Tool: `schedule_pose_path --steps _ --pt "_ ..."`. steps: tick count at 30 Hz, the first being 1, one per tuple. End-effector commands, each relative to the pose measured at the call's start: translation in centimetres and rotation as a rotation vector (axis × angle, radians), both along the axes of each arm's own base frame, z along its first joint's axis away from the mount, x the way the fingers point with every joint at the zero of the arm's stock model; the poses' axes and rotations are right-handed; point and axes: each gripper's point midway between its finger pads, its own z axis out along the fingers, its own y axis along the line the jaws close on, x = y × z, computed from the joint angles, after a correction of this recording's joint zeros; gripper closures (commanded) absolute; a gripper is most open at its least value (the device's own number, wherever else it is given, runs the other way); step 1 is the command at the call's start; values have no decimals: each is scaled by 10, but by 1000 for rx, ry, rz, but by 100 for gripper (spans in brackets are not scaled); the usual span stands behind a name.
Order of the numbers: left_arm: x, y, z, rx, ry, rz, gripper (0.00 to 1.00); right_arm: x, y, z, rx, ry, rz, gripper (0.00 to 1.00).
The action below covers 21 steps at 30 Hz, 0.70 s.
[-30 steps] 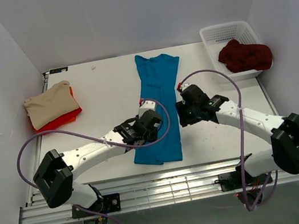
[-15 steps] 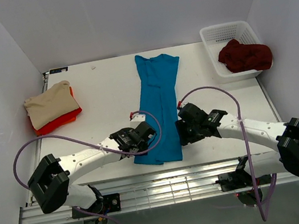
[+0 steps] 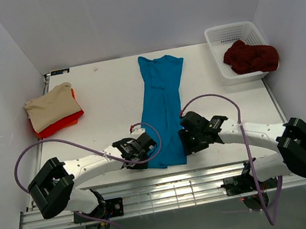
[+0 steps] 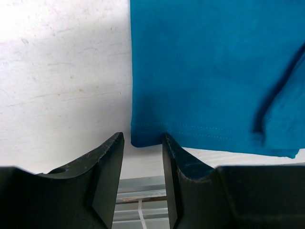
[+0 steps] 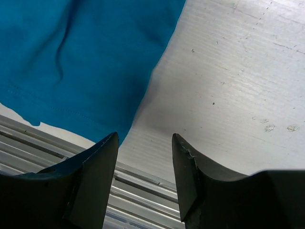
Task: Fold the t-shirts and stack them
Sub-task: Grab the bottom of the folded rectangular tshirt with both arms
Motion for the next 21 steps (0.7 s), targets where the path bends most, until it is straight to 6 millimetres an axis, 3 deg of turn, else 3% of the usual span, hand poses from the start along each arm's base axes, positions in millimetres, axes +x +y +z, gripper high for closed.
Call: schedule_pose_path --steps 1,13,21 --pt "-7 -5 3 -65 20 19 51 -3 8 -2 14 11 16 45" --pt "-6 -6 -1 -65 16 -3 52 -8 21 -6 9 28 57 46" --pt "3 -18 18 -150 -48 -7 52 -12 30 -5 9 33 97 47"
